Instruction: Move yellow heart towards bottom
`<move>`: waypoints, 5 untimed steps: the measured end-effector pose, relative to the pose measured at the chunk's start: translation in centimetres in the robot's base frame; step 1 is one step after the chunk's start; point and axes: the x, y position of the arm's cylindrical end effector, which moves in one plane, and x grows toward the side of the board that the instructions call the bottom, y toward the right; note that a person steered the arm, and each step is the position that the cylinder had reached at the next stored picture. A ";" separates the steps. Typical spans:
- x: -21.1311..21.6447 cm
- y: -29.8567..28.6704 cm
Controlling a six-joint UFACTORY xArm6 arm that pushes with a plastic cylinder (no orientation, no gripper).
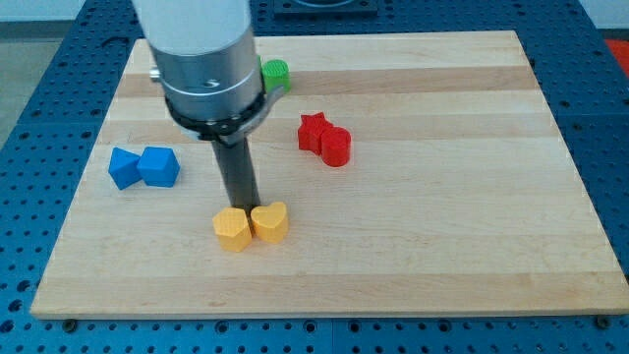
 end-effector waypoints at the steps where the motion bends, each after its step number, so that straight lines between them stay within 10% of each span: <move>1: -2.4 -3.5; 5: 3.4 7.1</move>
